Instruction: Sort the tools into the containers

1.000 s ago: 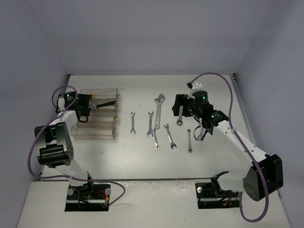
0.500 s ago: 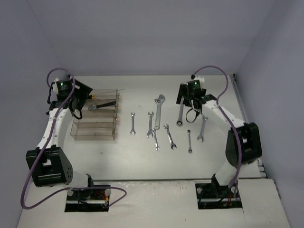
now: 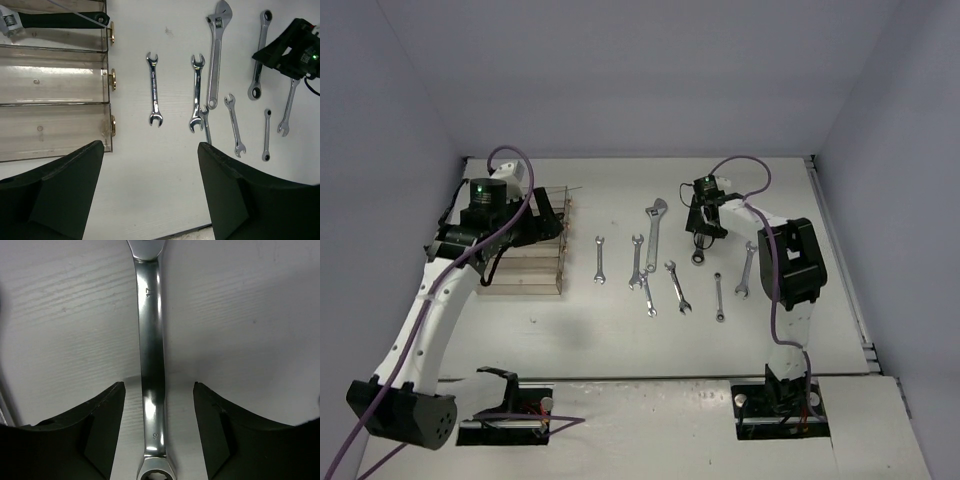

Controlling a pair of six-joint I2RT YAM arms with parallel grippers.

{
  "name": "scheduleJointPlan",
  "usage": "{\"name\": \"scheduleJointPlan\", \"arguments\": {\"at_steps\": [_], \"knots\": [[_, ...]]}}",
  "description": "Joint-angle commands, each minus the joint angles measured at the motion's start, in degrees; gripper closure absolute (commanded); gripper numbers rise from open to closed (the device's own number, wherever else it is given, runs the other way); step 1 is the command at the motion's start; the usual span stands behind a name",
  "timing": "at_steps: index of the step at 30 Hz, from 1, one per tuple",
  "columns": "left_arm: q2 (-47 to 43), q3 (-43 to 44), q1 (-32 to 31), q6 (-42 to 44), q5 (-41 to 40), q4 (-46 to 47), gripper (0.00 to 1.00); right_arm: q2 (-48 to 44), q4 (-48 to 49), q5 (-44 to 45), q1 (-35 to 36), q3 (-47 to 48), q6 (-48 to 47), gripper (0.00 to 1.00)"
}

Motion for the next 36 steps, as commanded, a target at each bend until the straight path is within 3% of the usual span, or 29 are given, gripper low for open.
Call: {"name": "scheduleJointPlan", "arguments": {"at_steps": [1, 13, 16, 19, 25, 36], "knots": [[-2.77, -0.06, -1.02, 4.91, -0.44, -1.19, 0.27, 2.04, -2.27, -0.69, -0.20, 3.62, 2.49, 0.50], [0.70, 2.49, -3.09, 6.10, -0.35, -1.15, 0.26, 8.87, -9.73, 0.98, -0.38, 7.66, 2.77, 0.64], [1.88, 3.17, -4.25, 6.33, -0.09, -1.12, 0.26, 10.37, -10.38, -0.90, -0.70, 8.20, 2.25, 0.77], [2.76, 3.94, -5.74, 6.56, -0.16, -1.02, 0.26, 11.12, -10.82, -2.53, -0.88, 8.82, 0.57, 1.00], [4.97, 6.01, -8.66, 3.81, 0.44, 0.43, 0.26, 7.48, -10.23, -5.91, 0.17, 5.78, -6.05, 1.00], [11.92, 3.82, -12.57, -7.62, 4.07, 14.35, 0.26, -9.43, -3.78, -12.88, 3.02, -5.87, -13.53, 1.00]]}}
